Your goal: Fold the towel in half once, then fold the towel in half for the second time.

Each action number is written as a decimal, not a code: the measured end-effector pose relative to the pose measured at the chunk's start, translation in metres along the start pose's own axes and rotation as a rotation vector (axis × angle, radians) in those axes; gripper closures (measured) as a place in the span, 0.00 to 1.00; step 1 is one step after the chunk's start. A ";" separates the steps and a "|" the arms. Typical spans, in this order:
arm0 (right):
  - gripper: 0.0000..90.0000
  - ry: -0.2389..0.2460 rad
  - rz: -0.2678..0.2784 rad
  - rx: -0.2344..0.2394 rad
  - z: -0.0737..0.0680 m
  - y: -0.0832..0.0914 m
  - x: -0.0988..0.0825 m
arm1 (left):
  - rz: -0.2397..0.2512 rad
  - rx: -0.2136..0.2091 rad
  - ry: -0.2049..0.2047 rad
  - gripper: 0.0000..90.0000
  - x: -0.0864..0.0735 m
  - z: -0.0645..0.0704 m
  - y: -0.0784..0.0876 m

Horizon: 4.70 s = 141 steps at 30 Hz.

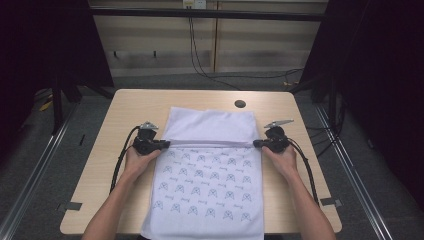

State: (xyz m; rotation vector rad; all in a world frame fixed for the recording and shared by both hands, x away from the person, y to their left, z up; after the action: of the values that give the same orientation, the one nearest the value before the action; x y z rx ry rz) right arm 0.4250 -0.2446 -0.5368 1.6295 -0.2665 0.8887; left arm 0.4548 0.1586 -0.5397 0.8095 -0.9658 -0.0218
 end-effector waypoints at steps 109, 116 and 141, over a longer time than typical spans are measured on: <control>0.72 0.083 -0.031 0.213 -0.063 0.055 -0.057 | -0.092 -0.196 -0.089 0.86 -0.087 0.092 0.065; 0.73 0.092 -0.045 0.227 -0.068 0.069 -0.070 | -0.090 -0.225 -0.085 0.85 -0.094 0.098 0.070; 0.74 0.059 0.044 0.183 -0.036 0.088 -0.051 | -0.026 -0.158 -0.049 0.78 -0.049 0.070 0.072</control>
State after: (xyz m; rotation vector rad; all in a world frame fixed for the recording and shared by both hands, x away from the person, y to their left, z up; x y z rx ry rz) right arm 0.3220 -0.2504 -0.5055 1.7681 -0.1853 1.0174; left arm 0.3506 0.1853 -0.5090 0.6783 -0.9864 -0.1396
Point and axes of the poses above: each handheld gripper's, and its own axes: y roughly backward along the jaws, x roughly out of its top, z roughly to its right, the point moved 5 cm from there along -y, roughly forward along the jaws, and after that the axes turned 10 degrees about -x, right-handed, at the moved point
